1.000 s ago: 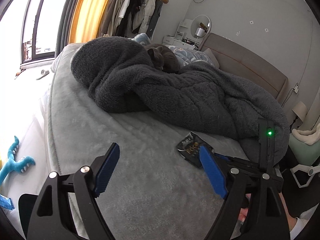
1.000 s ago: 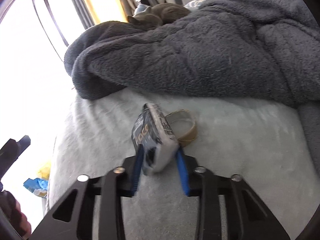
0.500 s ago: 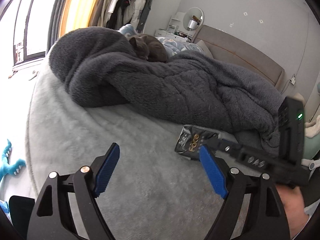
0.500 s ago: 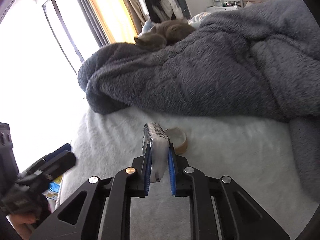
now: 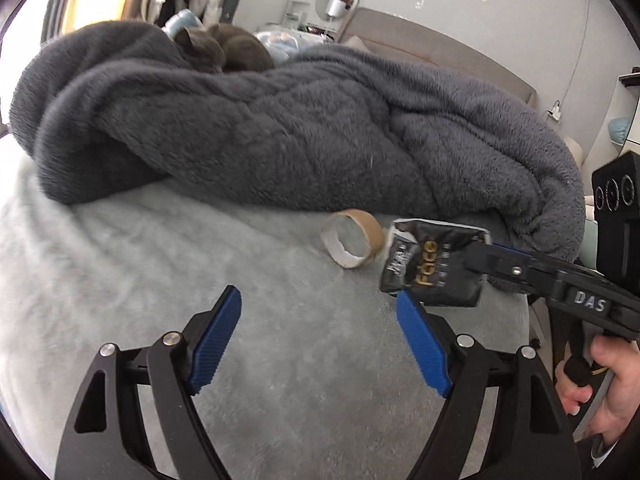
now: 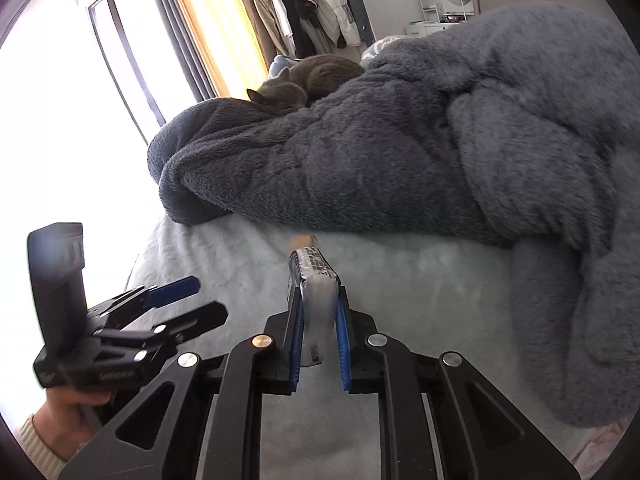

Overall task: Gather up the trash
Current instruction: 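Grasp the brown cardboard tube with the left gripper while the right gripper holds the packet, then carry the cardboard tube and snack packet over the bin with both grippers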

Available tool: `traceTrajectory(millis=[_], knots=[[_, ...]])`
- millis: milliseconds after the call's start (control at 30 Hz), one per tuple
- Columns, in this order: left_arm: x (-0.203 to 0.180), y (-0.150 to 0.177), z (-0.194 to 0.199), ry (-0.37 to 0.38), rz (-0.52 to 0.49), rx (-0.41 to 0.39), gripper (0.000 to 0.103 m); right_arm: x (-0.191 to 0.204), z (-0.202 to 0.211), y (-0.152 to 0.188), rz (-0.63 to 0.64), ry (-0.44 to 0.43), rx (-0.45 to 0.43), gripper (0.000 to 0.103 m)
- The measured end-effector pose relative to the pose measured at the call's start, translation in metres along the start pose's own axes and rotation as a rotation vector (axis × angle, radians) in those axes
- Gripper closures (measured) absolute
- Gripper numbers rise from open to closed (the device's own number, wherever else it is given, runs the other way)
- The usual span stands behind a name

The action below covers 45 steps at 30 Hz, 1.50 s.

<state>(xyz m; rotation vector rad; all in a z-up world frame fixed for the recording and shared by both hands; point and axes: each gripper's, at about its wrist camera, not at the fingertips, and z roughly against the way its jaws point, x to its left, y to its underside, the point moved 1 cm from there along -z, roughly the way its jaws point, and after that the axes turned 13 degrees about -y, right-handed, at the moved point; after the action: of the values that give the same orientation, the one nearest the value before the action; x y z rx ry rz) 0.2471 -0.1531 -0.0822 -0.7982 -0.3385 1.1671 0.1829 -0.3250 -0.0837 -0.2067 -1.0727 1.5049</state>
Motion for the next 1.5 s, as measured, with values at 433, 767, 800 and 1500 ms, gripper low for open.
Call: traceTrajectory(millis=[433,767,800,1500], knots=[[-0.019,-0.027,-0.037,0.060,-0.042,0.013,0.024,-0.025,0.020,0.013,-0.003,0.019,0.047,0.088],[-0.044,-0.049,-0.087,0.071,-0.148,0.066,0.030,-0.033,0.026,0.015,-0.004,0.021,0.064,0.088],[-0.045,-0.050,-0.091,0.078,-0.152,0.074,0.031,-0.034,0.027,0.016,-0.005,0.020,0.067,0.088],[-0.044,-0.030,-0.054,0.044,-0.208,0.117,0.056,-0.022,0.030,0.020,-0.001,0.021,0.086,0.088]])
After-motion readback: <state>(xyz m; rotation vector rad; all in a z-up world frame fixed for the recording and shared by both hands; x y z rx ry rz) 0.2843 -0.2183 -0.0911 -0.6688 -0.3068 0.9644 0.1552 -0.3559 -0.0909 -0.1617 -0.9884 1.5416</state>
